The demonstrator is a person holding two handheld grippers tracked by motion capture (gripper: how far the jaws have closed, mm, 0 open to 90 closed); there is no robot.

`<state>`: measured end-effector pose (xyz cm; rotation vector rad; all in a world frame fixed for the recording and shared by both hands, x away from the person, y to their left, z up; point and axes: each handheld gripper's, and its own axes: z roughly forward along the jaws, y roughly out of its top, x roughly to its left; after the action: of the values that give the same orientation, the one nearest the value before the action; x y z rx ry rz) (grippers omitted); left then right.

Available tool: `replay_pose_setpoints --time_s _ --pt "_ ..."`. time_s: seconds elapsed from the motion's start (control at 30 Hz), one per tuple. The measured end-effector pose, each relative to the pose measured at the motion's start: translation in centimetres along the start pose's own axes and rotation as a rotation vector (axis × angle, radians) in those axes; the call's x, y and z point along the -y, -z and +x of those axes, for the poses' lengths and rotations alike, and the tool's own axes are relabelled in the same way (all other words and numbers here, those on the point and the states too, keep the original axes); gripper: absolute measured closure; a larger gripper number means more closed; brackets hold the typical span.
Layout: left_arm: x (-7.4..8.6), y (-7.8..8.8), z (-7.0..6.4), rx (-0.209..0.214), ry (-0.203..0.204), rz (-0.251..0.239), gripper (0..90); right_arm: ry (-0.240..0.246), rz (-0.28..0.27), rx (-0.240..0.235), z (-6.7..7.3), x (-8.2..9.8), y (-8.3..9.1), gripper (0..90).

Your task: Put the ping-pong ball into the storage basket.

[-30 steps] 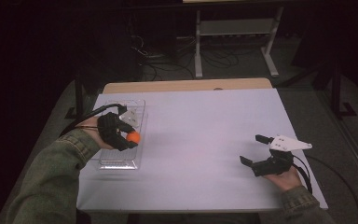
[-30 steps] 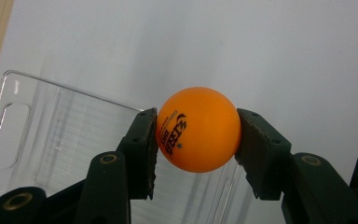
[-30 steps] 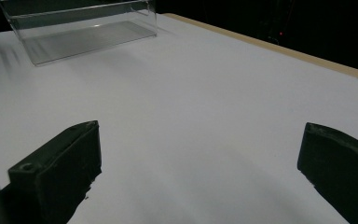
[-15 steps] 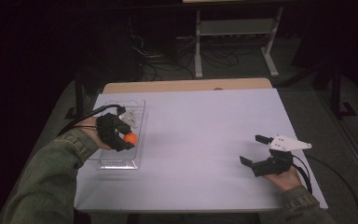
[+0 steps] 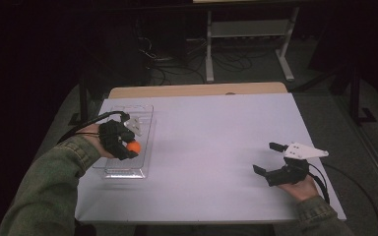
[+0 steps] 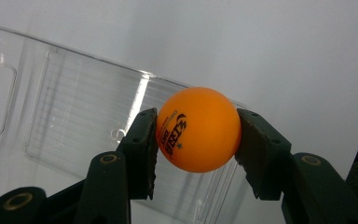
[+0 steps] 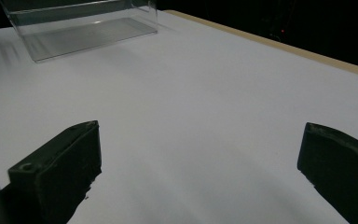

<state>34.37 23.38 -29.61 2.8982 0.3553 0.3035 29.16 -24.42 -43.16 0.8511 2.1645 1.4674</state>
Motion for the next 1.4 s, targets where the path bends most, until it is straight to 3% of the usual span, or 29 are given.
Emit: replay_pose_setpoints --time_s 1.4 --pt "0.4 -3.6 0.2 0.036 -0.001 0.033 50.3 0.007 -0.005 -0.002 0.1 0.0 0.2 0.0"
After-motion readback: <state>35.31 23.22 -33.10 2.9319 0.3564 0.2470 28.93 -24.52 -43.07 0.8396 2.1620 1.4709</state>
